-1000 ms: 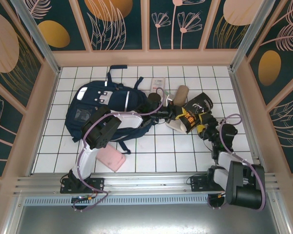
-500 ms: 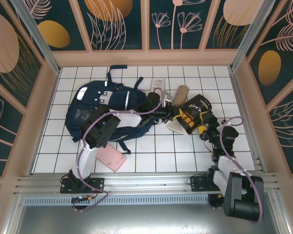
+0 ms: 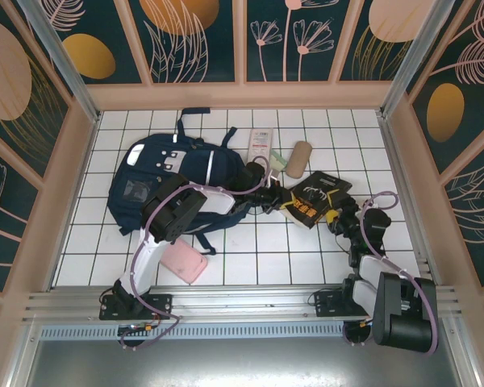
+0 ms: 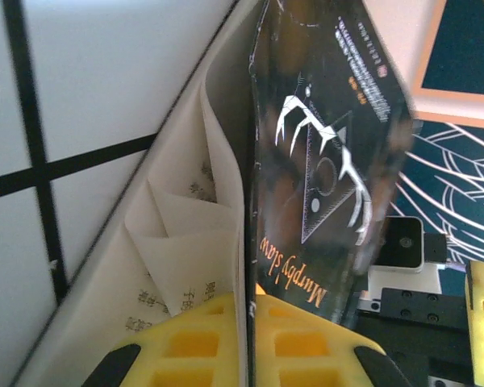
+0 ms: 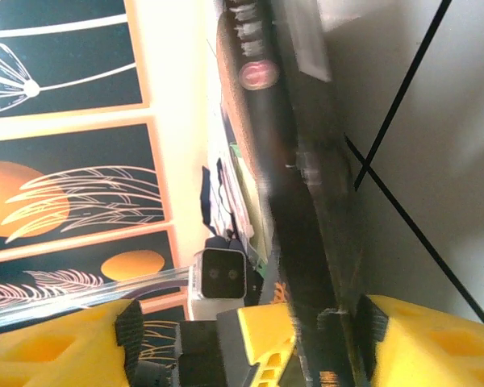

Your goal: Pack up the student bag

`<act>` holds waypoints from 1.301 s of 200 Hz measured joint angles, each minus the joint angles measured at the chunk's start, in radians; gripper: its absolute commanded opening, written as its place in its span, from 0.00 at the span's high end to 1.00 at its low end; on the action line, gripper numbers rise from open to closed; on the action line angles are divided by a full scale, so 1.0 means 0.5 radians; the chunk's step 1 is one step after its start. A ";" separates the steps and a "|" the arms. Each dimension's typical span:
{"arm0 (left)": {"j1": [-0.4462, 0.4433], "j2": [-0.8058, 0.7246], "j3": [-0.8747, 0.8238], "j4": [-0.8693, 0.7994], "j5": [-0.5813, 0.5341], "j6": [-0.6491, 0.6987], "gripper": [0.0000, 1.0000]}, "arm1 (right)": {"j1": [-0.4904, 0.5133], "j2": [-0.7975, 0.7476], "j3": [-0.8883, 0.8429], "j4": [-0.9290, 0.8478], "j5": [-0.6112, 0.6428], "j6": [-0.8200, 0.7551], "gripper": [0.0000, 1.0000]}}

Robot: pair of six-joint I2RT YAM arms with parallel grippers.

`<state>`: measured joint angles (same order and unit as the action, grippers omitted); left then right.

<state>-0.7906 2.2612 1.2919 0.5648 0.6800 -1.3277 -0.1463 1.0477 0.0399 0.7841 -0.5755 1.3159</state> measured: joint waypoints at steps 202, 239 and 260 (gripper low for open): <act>0.174 -0.976 -0.372 -0.575 -0.375 0.259 0.28 | 0.072 -0.485 0.090 -0.642 0.225 -0.114 1.00; 0.126 -1.089 -0.771 -0.153 -0.418 -0.312 0.14 | 0.238 -0.550 0.201 -0.663 0.386 0.021 1.00; 0.061 -1.096 -0.798 -0.027 -0.483 -0.548 0.10 | 0.368 -0.545 0.370 -0.622 0.500 0.068 1.00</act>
<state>-0.7601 1.7134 0.8928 0.5510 0.4385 -1.6016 0.0376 0.7753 0.2249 0.4732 -0.3256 1.3499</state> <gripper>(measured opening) 0.887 0.050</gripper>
